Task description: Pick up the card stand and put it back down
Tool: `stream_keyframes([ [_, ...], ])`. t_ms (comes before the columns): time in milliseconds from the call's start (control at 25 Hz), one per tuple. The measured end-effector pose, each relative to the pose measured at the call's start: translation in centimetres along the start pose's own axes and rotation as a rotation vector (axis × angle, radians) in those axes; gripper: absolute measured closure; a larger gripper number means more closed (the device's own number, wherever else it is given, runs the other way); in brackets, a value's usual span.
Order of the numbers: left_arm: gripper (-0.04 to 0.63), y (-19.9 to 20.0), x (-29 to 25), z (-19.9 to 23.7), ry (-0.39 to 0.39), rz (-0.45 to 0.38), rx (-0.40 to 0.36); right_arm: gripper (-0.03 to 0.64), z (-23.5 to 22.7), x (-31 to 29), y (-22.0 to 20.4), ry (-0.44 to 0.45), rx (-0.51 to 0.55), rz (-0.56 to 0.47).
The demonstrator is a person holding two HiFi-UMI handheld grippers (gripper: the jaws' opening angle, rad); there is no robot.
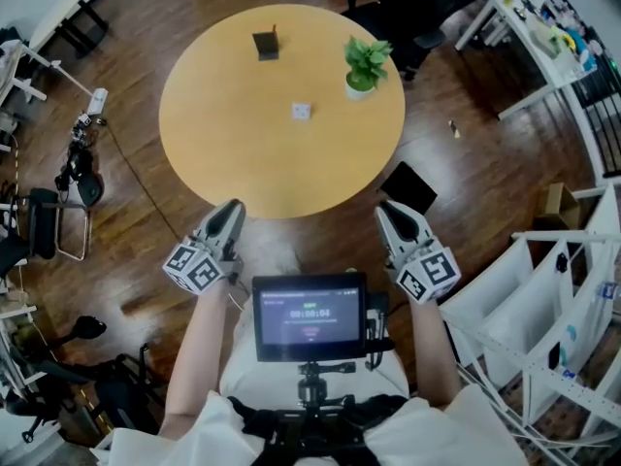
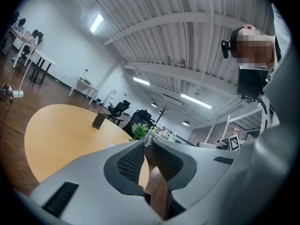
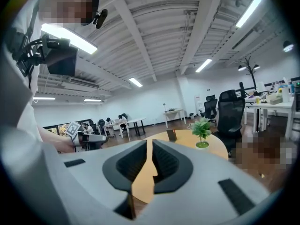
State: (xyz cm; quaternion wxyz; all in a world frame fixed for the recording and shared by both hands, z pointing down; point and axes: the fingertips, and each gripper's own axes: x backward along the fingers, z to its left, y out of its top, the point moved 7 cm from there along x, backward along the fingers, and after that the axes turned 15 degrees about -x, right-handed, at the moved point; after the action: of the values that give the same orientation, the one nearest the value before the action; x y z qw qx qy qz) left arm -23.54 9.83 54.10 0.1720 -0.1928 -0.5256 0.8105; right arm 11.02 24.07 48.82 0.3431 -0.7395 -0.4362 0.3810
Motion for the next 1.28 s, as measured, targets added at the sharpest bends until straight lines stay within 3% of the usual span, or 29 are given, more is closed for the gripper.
stream_keyframes([
  [520,0.543,1.8,1.3,6.3,-0.046,-0.013,-0.016,0.565,2.8,-4.2,0.0,-0.07,0.016,-0.043],
  [840,0.543,1.6,0.1,7.3,-0.066,-0.025,-0.006,0.565,3.0,-4.5,0.1,-0.102,0.017,-0.034],
  [1000,0.543,0.7,-1.2,7.5,-0.061,-0.009,0.014,0.565,1.6,-5.0,0.7,-0.1,0.011,-0.038],
  [1280,0.543,2.4,-3.8,6.8,-0.014,-0.014,0.012,0.565,-2.7,-7.6,1.7,-0.053,-0.012,0.015],
])
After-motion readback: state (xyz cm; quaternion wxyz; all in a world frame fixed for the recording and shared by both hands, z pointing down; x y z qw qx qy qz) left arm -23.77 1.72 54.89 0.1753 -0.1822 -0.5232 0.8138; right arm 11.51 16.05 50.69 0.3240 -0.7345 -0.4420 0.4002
